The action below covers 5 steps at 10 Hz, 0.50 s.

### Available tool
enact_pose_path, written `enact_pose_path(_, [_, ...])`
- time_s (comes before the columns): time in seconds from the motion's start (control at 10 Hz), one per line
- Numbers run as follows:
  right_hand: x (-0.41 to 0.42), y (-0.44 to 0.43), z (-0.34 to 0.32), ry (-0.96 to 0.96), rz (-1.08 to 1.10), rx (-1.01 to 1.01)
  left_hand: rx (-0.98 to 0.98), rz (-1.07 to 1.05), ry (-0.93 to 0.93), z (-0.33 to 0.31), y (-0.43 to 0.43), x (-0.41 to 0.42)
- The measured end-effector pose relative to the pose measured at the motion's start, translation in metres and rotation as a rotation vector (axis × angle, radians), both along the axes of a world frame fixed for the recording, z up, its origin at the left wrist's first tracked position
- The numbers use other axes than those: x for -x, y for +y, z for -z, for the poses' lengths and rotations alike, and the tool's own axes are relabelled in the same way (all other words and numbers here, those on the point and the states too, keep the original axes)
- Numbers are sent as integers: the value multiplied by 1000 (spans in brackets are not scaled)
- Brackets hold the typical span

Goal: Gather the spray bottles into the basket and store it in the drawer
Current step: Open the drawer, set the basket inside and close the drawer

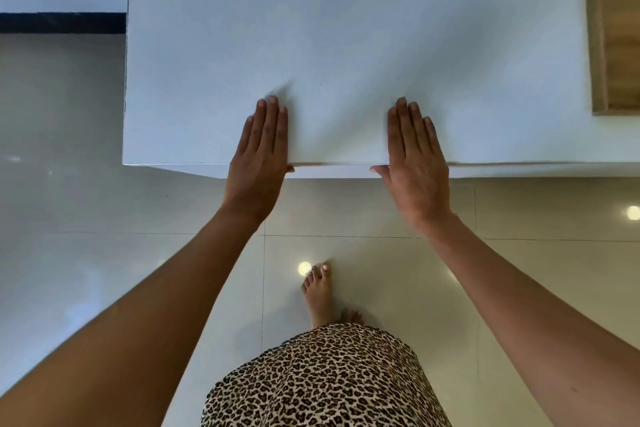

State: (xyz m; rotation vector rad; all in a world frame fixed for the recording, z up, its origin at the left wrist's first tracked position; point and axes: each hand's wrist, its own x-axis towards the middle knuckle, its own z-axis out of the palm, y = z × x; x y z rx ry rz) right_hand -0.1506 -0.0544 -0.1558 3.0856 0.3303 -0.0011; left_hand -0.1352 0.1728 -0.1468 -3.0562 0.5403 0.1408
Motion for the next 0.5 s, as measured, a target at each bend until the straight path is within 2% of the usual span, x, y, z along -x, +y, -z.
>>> enact_pose_path(0.3, [-5,-6,9,-160,-108,64,10,115,-177,14,9,2])
enact_pose_path(0.5, [-1,1,3,-37,4,-86,108,23,-58,5,4,3])
